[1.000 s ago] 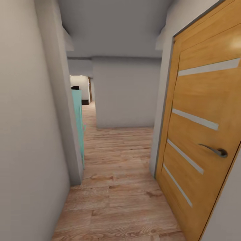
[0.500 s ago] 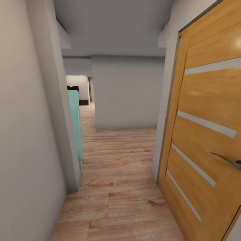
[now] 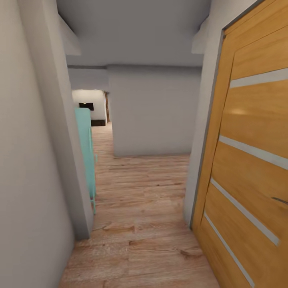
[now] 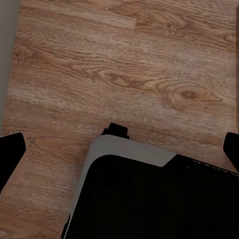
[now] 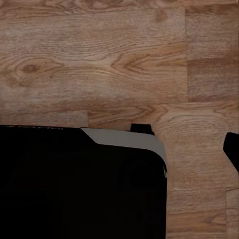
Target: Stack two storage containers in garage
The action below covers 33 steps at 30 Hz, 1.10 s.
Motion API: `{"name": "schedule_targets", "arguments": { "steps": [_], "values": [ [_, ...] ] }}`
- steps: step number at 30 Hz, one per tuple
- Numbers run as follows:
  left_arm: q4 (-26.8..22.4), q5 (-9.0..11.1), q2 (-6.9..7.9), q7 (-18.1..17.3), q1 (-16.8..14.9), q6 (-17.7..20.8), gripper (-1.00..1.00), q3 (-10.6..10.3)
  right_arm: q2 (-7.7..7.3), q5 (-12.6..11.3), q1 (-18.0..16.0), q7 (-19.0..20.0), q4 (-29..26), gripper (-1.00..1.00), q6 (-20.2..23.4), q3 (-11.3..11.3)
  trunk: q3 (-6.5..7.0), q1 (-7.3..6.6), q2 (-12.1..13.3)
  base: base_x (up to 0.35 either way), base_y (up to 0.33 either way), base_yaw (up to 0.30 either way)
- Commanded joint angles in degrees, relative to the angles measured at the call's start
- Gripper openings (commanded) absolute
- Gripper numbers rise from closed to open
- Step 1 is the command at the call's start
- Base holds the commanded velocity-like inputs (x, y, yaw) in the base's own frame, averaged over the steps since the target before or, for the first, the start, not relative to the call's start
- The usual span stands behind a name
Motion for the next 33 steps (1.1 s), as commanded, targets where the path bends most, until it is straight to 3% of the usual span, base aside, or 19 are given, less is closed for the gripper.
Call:
{"name": "schedule_targets", "arguments": {
  "steps": [1, 23, 33],
  "values": [
    [0.0, 0.4, -0.02, 0.2, 0.0, -0.2, 1.00, -0.4, 0.09, -0.5, -0.1, -0.1, 0.2, 1.00, -0.3, 0.5, -0.09, 0.04, -0.1, 0.321, 0.000, 0.000],
    [0.1, 0.4, -0.02, 0.2, 0.0, -0.3, 1.00, -0.4, -0.28, -0.2, -0.1, -0.3, 0.1, 1.00, -0.2, 0.7, -0.09, 0.04, -0.1, 0.321, 0.000, 0.000],
    [0.1, 0.4, 0.03, 0.2, 0.0, -0.2, 1.00, -0.4, -2.06, 0.4, -0.1, -0.5, -0.1, 1.00, 0.0, 1.5, -0.09, 0.04, -0.1, 0.321, 0.000, 0.000]
  ]
}}
